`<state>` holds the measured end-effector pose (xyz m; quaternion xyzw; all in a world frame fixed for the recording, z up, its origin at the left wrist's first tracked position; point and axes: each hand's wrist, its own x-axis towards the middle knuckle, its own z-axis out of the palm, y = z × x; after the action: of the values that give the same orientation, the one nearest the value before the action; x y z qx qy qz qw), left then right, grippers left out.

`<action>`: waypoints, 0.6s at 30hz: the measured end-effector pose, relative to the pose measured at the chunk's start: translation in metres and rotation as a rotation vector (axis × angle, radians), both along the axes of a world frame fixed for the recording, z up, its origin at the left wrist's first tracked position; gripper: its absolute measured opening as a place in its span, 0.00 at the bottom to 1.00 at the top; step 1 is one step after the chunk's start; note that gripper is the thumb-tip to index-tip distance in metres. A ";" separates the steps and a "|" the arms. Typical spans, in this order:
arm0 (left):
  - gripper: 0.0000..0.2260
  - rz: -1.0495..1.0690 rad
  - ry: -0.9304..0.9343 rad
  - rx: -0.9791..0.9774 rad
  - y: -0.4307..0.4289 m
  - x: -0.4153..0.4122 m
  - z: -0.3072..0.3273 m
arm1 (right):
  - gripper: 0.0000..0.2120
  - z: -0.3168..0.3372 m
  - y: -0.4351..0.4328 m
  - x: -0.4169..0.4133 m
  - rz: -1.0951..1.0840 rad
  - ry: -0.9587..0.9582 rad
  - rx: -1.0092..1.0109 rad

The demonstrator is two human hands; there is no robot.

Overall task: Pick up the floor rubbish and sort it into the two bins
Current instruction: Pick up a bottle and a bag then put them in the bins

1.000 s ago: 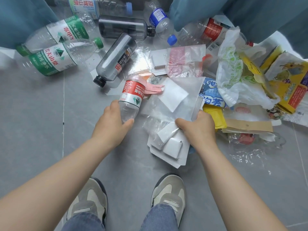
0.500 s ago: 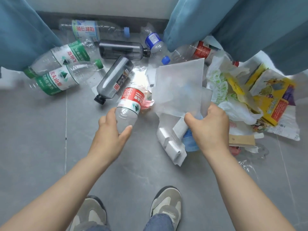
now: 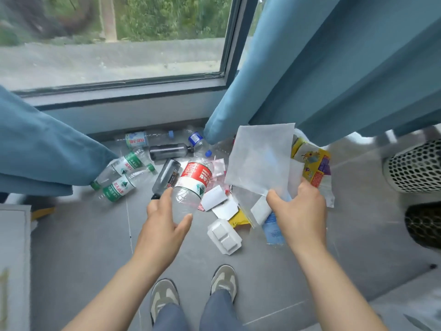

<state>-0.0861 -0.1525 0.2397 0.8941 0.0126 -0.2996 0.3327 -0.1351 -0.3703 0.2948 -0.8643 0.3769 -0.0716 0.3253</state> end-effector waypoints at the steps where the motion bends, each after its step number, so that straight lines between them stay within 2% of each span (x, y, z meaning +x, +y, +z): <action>1: 0.29 -0.018 -0.006 -0.002 -0.002 0.002 0.027 | 0.11 0.027 -0.001 -0.001 -0.013 -0.009 -0.003; 10: 0.26 -0.178 -0.108 -0.093 -0.015 0.014 0.260 | 0.11 0.250 -0.006 -0.021 -0.231 -0.069 0.009; 18: 0.20 -0.138 -0.233 -0.216 -0.020 -0.005 0.420 | 0.17 0.408 0.000 -0.069 -0.380 -0.198 -0.058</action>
<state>-0.0914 -0.1728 0.6592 0.8805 -0.1198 -0.2157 0.4048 -0.2046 -0.3702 0.7027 -0.7754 0.4973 -0.2268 0.3163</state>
